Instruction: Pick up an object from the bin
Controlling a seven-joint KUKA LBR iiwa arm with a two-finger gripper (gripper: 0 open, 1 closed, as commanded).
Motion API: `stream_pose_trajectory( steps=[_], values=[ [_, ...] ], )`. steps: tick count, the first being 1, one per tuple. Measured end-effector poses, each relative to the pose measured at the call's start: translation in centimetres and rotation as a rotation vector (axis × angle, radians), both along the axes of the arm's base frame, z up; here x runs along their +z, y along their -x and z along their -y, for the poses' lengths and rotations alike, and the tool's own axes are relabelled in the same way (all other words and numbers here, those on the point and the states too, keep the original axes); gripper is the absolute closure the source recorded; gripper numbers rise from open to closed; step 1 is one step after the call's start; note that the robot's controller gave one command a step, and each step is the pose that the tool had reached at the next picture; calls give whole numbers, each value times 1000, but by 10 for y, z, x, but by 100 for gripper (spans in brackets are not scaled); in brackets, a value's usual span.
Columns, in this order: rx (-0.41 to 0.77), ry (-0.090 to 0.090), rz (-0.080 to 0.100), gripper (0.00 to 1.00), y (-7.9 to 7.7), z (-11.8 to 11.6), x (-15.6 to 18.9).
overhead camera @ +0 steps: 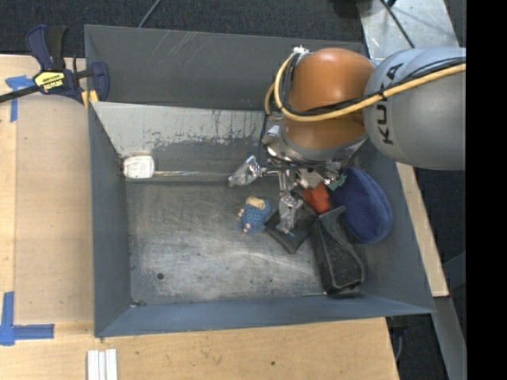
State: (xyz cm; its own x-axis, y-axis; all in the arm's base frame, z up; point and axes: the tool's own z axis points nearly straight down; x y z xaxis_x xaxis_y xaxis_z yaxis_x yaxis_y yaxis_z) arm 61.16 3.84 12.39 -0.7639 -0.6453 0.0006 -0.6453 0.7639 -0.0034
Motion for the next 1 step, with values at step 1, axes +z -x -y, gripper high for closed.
stream_pose_trajectory(
  steps=[1],
  values=[
    [218, -4, 7, 0, -13, 14, -50]
  ],
)
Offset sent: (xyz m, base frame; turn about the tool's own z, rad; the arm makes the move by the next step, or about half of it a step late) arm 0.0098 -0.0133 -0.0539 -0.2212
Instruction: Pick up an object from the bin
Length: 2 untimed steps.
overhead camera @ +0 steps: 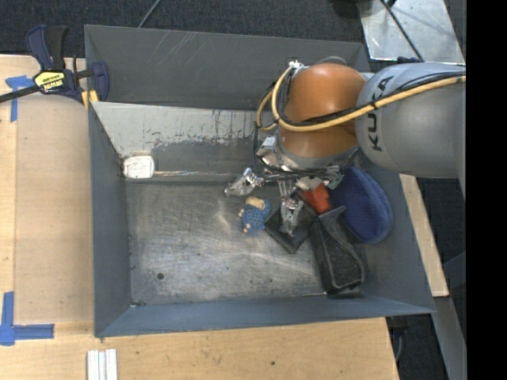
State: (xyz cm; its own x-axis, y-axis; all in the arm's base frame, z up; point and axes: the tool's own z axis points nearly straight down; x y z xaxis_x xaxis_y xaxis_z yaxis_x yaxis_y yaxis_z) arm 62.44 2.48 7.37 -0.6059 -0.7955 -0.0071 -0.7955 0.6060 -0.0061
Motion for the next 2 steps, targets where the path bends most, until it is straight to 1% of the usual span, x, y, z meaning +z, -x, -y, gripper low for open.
stream_pose_trajectory(
  steps=[1, 2],
  values=[
    [-3, -5, 8, 100, -3, -2, 3],
    [37, 0, 4, 100, 0, -14, 170]
  ],
)
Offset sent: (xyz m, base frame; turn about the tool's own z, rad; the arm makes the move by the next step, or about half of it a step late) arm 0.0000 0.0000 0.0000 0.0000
